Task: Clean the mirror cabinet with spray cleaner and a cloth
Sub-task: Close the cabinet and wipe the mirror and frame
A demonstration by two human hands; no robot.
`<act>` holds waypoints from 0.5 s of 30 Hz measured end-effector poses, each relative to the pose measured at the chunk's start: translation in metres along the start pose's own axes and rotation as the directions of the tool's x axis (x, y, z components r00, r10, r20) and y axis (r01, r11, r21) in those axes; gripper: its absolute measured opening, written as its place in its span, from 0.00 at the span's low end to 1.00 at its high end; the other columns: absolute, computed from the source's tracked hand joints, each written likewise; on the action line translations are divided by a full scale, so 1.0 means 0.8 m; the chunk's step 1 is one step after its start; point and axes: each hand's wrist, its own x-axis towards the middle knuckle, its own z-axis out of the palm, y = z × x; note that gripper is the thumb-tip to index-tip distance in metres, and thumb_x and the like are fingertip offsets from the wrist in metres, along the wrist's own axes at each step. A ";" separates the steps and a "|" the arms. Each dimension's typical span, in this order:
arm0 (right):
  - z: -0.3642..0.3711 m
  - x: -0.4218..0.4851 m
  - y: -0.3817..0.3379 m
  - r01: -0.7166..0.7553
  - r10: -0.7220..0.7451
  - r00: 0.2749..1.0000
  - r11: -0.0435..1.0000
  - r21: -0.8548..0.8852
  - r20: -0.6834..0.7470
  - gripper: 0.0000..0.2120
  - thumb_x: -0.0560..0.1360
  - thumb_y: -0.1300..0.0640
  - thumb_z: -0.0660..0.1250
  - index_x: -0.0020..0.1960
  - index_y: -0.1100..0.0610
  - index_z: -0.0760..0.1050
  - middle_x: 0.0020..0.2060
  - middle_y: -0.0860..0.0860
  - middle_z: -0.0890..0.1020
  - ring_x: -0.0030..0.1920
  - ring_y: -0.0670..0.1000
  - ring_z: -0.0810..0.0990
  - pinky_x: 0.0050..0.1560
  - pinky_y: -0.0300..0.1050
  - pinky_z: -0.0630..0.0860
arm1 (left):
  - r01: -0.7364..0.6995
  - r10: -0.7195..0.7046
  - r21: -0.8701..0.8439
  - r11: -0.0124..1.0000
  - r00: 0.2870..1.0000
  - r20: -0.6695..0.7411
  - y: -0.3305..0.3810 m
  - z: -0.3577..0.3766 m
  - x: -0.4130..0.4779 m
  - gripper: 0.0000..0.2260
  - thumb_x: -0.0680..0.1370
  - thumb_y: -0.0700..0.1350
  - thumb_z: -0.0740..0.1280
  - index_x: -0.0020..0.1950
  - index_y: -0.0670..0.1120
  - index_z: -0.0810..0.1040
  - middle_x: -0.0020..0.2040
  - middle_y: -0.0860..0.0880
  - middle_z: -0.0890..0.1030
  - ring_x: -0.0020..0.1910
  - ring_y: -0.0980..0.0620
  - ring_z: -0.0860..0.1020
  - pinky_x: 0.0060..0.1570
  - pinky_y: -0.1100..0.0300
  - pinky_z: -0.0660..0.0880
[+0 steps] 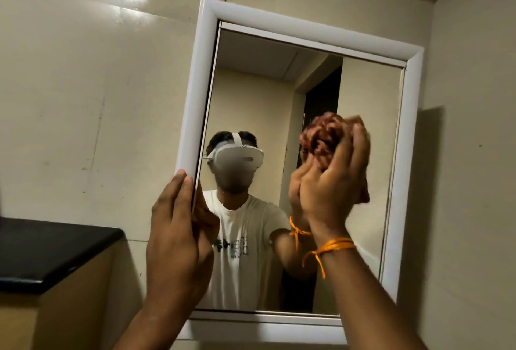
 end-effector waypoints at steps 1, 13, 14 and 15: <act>0.008 0.002 -0.015 0.079 -0.079 0.996 0.997 0.001 0.052 0.29 0.75 0.61 0.64 0.75 0.59 0.64 0.75 0.56 0.62 0.77 0.56 0.57 0.73 0.57 0.64 | 0.009 -0.009 -0.029 1.000 1.000 0.003 0.001 -0.003 0.001 0.26 0.79 0.39 0.63 0.77 0.48 0.62 0.75 0.52 0.61 0.73 0.55 0.62 0.67 0.51 0.68; -0.023 -0.202 -0.022 0.707 -0.731 0.426 0.637 0.309 0.533 0.24 0.78 0.59 0.62 0.74 0.59 0.67 0.77 0.54 0.61 0.78 0.57 0.54 0.73 0.57 0.61 | 0.201 -0.198 -0.117 0.973 0.979 0.039 0.001 -0.021 -0.069 0.27 0.76 0.35 0.59 0.75 0.49 0.66 0.73 0.54 0.65 0.68 0.64 0.63 0.67 0.65 0.62; -0.027 -0.203 -0.018 0.713 -0.733 0.425 0.633 0.302 0.532 0.23 0.79 0.58 0.59 0.74 0.58 0.67 0.77 0.54 0.62 0.78 0.57 0.54 0.73 0.57 0.61 | 0.204 -0.200 -0.102 0.974 0.978 0.054 0.001 -0.020 -0.078 0.28 0.75 0.38 0.58 0.75 0.50 0.65 0.73 0.55 0.64 0.69 0.62 0.63 0.67 0.61 0.63; -0.028 -0.198 -0.016 0.718 -0.733 0.429 0.631 0.293 0.528 0.23 0.80 0.58 0.58 0.75 0.58 0.66 0.77 0.54 0.62 0.78 0.57 0.54 0.74 0.57 0.61 | 0.202 -0.197 -0.087 0.975 0.978 0.066 0.002 -0.019 -0.084 0.29 0.73 0.40 0.57 0.75 0.51 0.65 0.73 0.55 0.64 0.69 0.61 0.63 0.67 0.60 0.63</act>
